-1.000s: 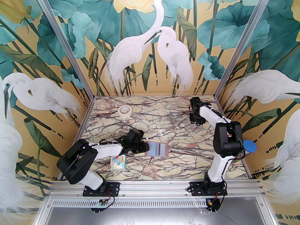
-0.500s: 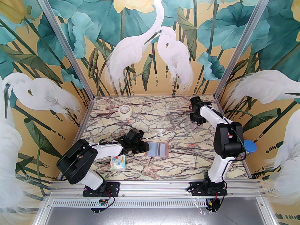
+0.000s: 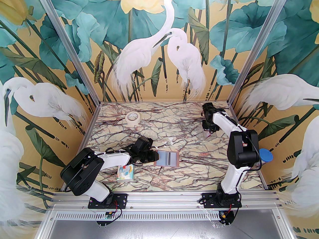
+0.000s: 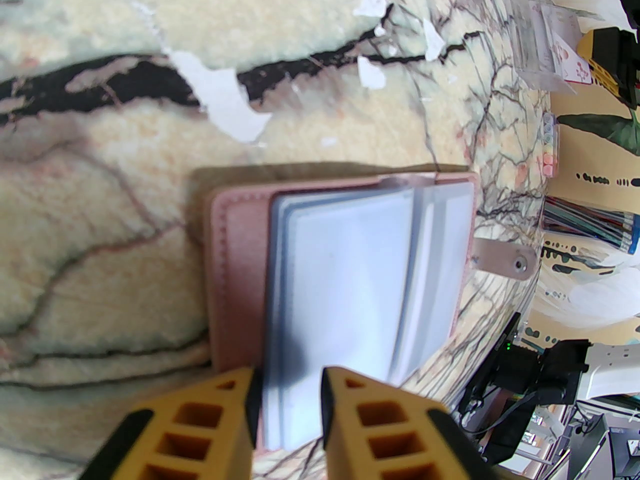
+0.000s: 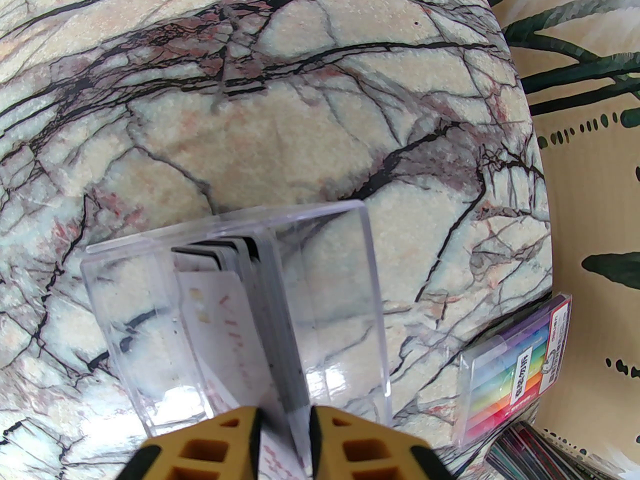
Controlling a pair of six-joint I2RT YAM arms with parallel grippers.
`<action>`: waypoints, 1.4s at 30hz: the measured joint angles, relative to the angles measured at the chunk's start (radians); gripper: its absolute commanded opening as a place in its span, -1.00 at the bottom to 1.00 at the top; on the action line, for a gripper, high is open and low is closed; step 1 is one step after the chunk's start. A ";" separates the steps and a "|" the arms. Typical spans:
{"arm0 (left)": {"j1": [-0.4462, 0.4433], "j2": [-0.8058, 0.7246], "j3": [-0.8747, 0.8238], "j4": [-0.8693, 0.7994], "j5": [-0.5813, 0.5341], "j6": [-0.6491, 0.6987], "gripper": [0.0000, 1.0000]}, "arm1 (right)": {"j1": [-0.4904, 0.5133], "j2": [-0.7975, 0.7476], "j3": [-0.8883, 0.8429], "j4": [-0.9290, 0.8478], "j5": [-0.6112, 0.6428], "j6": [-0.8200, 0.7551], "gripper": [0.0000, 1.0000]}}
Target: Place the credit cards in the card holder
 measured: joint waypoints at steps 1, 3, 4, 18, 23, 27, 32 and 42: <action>0.000 0.000 0.000 0.000 0.000 0.000 -0.44 | 0.000 0.000 0.000 0.000 0.000 0.000 -0.64; 0.000 0.000 0.001 -0.003 0.000 0.000 -0.44 | 0.000 -0.001 0.000 0.000 -0.001 0.000 -0.65; 0.000 0.000 0.001 -0.003 0.000 0.001 -0.45 | 0.000 -0.002 0.000 0.000 -0.001 0.000 -0.64; 0.000 0.000 0.002 -0.007 0.000 0.004 -0.45 | -0.001 -0.048 0.000 -0.004 -0.008 0.000 -0.63; 0.000 0.000 0.002 -0.007 0.000 0.004 -0.45 | -0.001 -0.048 0.000 -0.007 -0.007 0.000 -0.48; 0.000 0.000 0.002 -0.007 0.000 0.004 -0.44 | -0.001 -0.047 0.000 -0.007 -0.007 0.000 -0.43; 0.000 0.000 0.002 -0.007 0.000 0.003 -0.45 | -0.003 -0.046 0.000 -0.007 -0.007 -0.002 -0.24; 0.000 0.000 0.002 -0.007 0.000 0.003 -0.45 | -0.004 0.021 0.010 -0.007 -0.006 -0.005 -0.05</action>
